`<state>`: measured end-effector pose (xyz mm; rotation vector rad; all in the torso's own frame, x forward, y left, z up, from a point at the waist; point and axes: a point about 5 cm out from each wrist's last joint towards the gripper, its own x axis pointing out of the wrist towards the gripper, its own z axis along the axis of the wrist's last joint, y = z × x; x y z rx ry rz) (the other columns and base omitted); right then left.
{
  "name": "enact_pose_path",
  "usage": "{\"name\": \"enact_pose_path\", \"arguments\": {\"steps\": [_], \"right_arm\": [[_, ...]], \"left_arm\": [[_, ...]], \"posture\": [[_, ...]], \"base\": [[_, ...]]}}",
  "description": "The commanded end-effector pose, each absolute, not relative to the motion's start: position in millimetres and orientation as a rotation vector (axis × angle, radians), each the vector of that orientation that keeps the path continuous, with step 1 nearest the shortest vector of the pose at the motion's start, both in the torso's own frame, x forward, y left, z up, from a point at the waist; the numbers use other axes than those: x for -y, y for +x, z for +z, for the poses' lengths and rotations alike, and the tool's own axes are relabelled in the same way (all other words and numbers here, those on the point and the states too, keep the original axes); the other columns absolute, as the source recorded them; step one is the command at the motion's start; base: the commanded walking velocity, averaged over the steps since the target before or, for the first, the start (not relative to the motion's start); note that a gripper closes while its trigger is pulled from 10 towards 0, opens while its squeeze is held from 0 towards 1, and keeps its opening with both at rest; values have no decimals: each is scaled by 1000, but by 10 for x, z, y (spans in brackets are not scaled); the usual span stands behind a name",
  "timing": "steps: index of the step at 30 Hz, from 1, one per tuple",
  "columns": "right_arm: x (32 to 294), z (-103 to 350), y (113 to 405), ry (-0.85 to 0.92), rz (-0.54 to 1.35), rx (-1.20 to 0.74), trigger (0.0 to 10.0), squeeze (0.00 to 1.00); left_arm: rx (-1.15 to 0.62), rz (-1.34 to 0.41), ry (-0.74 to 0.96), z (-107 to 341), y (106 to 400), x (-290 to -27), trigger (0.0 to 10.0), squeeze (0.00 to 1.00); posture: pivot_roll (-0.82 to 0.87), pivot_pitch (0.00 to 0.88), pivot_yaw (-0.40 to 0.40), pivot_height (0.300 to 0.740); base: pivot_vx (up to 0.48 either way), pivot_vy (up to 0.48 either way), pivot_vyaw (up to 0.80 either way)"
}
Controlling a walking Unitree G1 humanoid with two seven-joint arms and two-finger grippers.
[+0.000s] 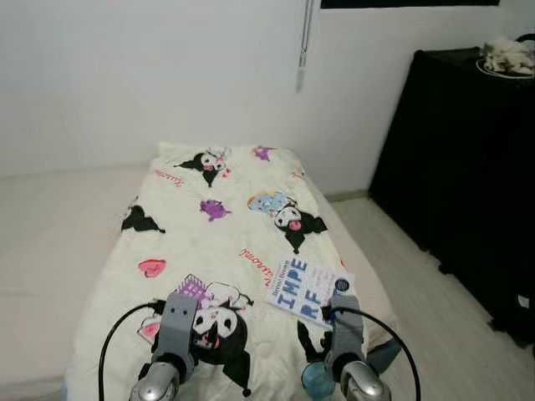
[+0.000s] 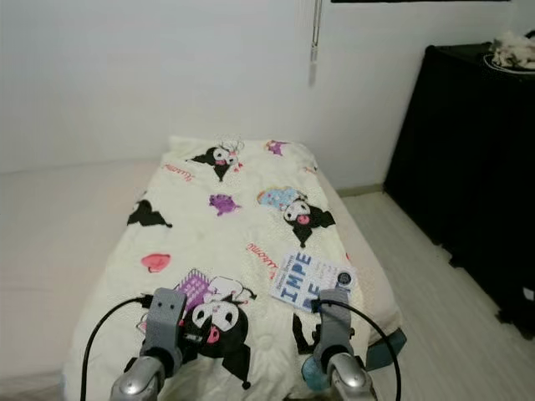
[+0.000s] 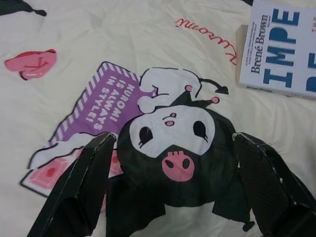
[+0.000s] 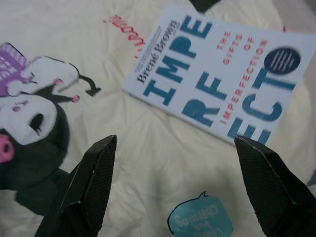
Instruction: Clean up the room
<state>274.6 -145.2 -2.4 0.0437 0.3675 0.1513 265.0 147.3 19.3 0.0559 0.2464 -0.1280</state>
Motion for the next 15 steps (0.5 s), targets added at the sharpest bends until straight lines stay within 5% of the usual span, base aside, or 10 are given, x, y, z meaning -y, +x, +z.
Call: {"name": "enact_pose_path", "arguments": {"steps": [1,15], "right_arm": [[1444,-36,2734,58,142,-373,10000,0],[1432,-14,2758,60,143,-368,10000,0]], "left_arm": [[-272,-131,75,159,2624,-1503,10000,0],[-263,-133,63,192,2629,-1506,10000,0]], "posture": [[4,76,-13,607],[9,82,-15,607]], "base": [[0,0,0],[0,0,0]]}}
